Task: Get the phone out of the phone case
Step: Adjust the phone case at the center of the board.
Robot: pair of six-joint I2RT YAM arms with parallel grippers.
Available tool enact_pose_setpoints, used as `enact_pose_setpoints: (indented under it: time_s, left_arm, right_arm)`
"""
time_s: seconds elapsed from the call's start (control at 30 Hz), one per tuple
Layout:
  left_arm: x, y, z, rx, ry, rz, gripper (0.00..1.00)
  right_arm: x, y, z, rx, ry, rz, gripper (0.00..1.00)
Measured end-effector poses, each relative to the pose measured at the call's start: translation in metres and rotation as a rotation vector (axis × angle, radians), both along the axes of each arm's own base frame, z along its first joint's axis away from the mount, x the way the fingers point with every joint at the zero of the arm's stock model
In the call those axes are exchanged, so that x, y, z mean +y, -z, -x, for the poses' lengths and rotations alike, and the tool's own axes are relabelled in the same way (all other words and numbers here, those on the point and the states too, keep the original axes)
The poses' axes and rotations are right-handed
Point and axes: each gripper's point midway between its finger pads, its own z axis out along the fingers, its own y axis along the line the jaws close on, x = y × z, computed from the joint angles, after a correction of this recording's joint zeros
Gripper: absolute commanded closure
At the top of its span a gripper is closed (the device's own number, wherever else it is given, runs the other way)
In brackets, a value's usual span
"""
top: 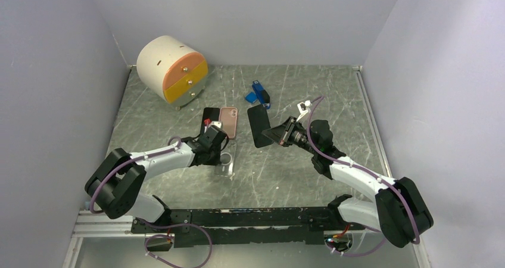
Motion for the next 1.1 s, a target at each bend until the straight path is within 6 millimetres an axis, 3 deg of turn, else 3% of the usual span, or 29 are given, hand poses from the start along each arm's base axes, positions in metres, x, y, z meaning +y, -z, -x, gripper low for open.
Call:
enact_pose_setpoints:
  time_s: [0.37, 0.47, 0.7, 0.83, 0.93, 1.1]
  left_arm:
    - [0.005, -0.002, -0.009, -0.022, -0.025, -0.047, 0.97]
    - [0.006, -0.001, -0.009, -0.018, -0.031, -0.055, 0.93]
    - [0.006, 0.0, -0.01, -0.013, -0.041, -0.058, 0.67]
    - [0.008, -0.002, -0.01, -0.018, -0.046, -0.061, 0.45]
    - [0.007, -0.012, -0.011, -0.038, -0.053, -0.041, 0.26]
    - [0.002, -0.043, -0.017, -0.093, -0.066, 0.015, 0.08]
  right_arm:
    - [0.001, 0.003, 0.0, 0.008, -0.003, 0.004, 1.0]
    - [0.001, 0.004, 0.0, 0.012, -0.004, 0.006, 1.0]
    - [0.001, 0.006, 0.0, 0.016, -0.004, 0.008, 1.0]
    - [0.001, 0.006, -0.001, 0.016, -0.004, 0.008, 1.0]
    - [0.003, 0.008, 0.0, 0.015, -0.01, 0.01, 1.0]
    - [0.012, 0.018, 0.0, 0.017, -0.017, 0.023, 1.0]
